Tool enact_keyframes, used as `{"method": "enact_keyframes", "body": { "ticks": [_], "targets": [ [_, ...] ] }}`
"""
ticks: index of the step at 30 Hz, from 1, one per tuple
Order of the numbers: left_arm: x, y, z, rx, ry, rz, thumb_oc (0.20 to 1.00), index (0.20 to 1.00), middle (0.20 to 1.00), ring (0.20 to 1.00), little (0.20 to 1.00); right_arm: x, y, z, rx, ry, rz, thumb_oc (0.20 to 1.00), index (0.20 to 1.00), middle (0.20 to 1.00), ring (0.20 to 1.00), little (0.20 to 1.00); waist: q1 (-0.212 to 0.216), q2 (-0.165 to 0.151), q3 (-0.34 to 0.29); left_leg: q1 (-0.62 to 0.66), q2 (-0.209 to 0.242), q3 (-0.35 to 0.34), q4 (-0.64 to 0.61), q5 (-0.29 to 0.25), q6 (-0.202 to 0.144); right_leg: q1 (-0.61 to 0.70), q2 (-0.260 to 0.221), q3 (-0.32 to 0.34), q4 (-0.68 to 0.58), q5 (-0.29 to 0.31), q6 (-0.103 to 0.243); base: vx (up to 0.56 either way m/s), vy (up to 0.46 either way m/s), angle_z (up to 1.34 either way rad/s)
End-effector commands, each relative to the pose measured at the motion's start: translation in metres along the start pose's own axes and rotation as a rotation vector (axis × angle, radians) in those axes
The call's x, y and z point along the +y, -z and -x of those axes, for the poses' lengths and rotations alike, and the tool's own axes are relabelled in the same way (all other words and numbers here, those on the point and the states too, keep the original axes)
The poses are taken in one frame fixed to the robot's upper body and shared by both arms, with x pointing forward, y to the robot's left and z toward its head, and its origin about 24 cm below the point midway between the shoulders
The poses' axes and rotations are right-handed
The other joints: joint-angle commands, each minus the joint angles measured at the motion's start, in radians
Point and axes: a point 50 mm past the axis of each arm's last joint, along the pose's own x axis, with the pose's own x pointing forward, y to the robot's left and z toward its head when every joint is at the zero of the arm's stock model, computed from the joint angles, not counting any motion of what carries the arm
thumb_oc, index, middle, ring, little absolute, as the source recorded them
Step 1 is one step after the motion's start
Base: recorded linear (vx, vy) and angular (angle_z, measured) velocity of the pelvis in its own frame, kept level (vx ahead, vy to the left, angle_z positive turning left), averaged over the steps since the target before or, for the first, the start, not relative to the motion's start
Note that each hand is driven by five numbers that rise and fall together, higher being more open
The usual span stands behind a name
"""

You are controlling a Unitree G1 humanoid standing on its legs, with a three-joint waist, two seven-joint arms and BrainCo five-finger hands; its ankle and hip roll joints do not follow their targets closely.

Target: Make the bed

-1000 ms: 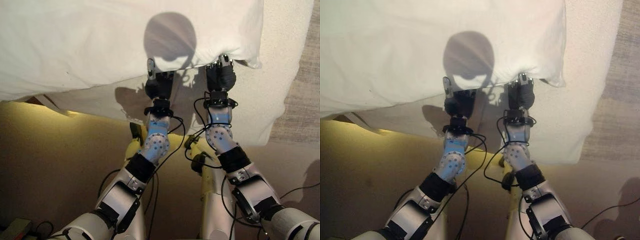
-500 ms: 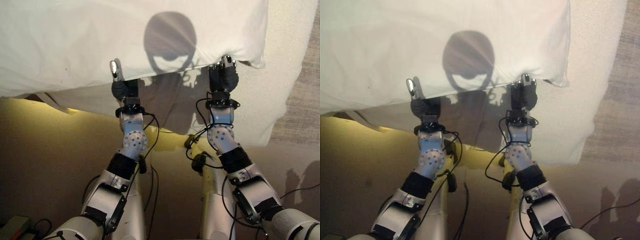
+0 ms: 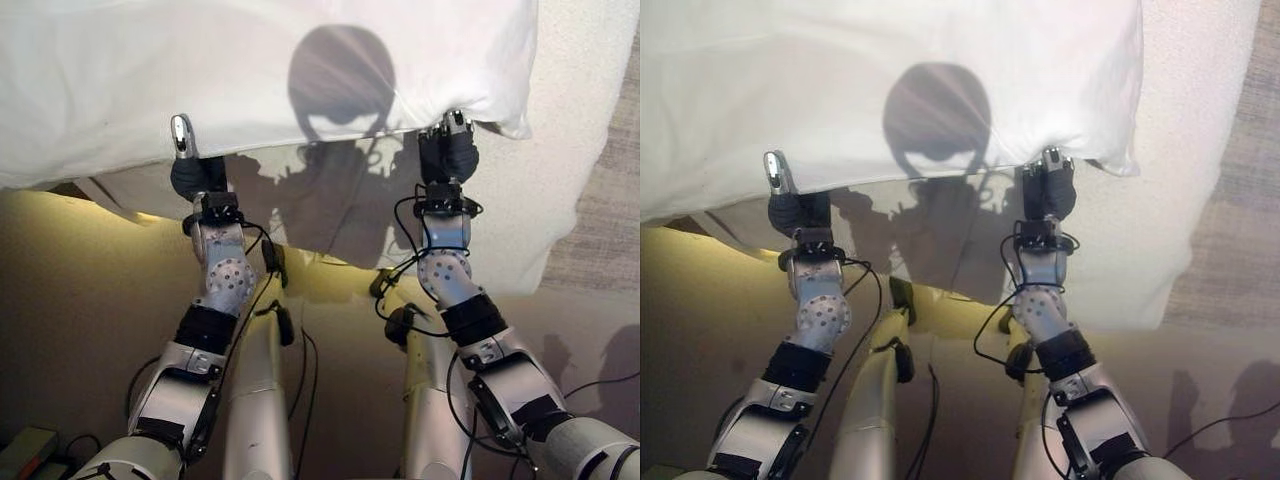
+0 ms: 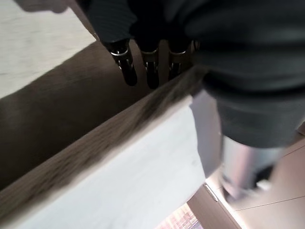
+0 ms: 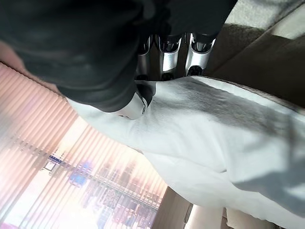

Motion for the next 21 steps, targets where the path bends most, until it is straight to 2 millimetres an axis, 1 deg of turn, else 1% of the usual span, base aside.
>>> {"method": "enact_keyframes", "body": {
  "ticks": [1,4,6,9,10,13,16,20,21],
  "targets": [
    [-0.004,-0.052,-0.017,-0.23,0.052,-0.078,0.2,0.2,0.2,0.2,0.2,-0.001,-0.045,-0.001,-0.144,-0.075,0.099,0.2,0.2,0.2,0.2,0.2,0.014,0.034,-0.018,0.047,-0.016,0.01,0.056,-0.134,-0.002,-0.043,0.0,0.08,0.024,0.073,0.107,0.0,0.0,0.0],
    [-0.004,-0.057,-0.02,-0.247,0.057,-0.101,0.2,0.2,0.2,0.2,0.2,-0.005,-0.044,0.001,-0.128,-0.069,0.111,0.2,0.2,0.2,0.2,0.2,0.009,0.033,-0.018,0.049,-0.019,0.011,0.06,-0.135,-0.001,-0.043,0.001,0.084,0.027,0.071,0.105,0.0,0.0,0.0],
    [-0.009,-0.059,-0.023,-0.264,0.067,-0.106,0.2,0.2,0.2,0.2,0.2,-0.01,-0.043,0.005,-0.113,-0.056,0.118,0.2,0.2,0.2,0.2,0.2,0.004,0.032,-0.018,0.05,-0.018,0.011,0.059,-0.134,-0.002,-0.041,0.001,0.088,0.024,0.073,0.104,0.0,0.0,0.0],
    [-0.011,-0.06,-0.023,-0.272,0.074,-0.103,0.2,0.2,0.2,0.2,0.2,-0.013,-0.043,0.007,-0.108,-0.044,0.118,0.2,0.2,0.2,0.2,0.2,0.001,0.031,-0.018,0.05,-0.018,0.011,0.061,-0.134,-0.002,-0.042,0.0,0.09,0.026,0.072,0.104,0.0,0.0,0.0],
    [-0.01,-0.062,-0.023,-0.279,0.069,-0.106,0.2,0.2,0.2,0.2,0.2,-0.016,-0.043,0.01,-0.106,-0.032,0.118,0.2,0.2,0.2,0.2,0.2,0.0,0.029,-0.018,0.051,-0.018,0.011,0.061,-0.134,-0.003,-0.04,0.001,0.091,0.026,0.072,0.104,0.0,0.0,0.0],
    [-0.008,-0.065,-0.022,-0.29,0.063,-0.106,0.2,0.2,0.2,0.2,0.2,-0.018,-0.044,0.011,-0.107,-0.028,0.12,0.2,0.2,0.2,0.2,0.2,0.0,0.028,-0.018,0.051,-0.017,0.014,0.061,-0.135,-0.003,-0.039,0.001,0.091,0.025,0.074,0.105,0.0,0.0,0.0],
    [-0.002,-0.068,-0.019,-0.297,0.045,-0.118,0.2,0.2,0.2,0.2,0.2,-0.021,-0.047,0.014,-0.109,-0.021,0.13,0.2,0.2,0.2,0.2,0.2,0.001,0.027,-0.018,0.053,-0.017,0.017,0.061,-0.135,-0.003,-0.039,0.003,0.089,0.022,0.077,0.107,0.0,0.0,0.0],
    [0.009,-0.076,-0.013,-0.313,0.02,-0.161,0.2,0.2,0.2,0.2,0.2,-0.024,-0.058,0.015,-0.15,0.001,0.148,0.2,0.2,0.2,0.2,0.2,0.005,0.031,-0.018,0.06,-0.022,0.013,0.056,-0.13,-0.002,-0.027,0.001,0.089,0.008,0.084,0.111,0.0,0.0,0.0],
    [0.009,-0.076,-0.012,-0.313,0.02,-0.162,0.2,0.2,0.2,0.2,0.2,-0.025,-0.058,0.015,-0.149,0.002,0.148,0.2,0.2,0.2,0.2,0.2,0.005,0.031,-0.018,0.061,-0.023,0.013,0.055,-0.13,-0.002,-0.025,0.001,0.088,0.007,0.085,0.111,-0.01,0.035,0.01]
  ]
}}
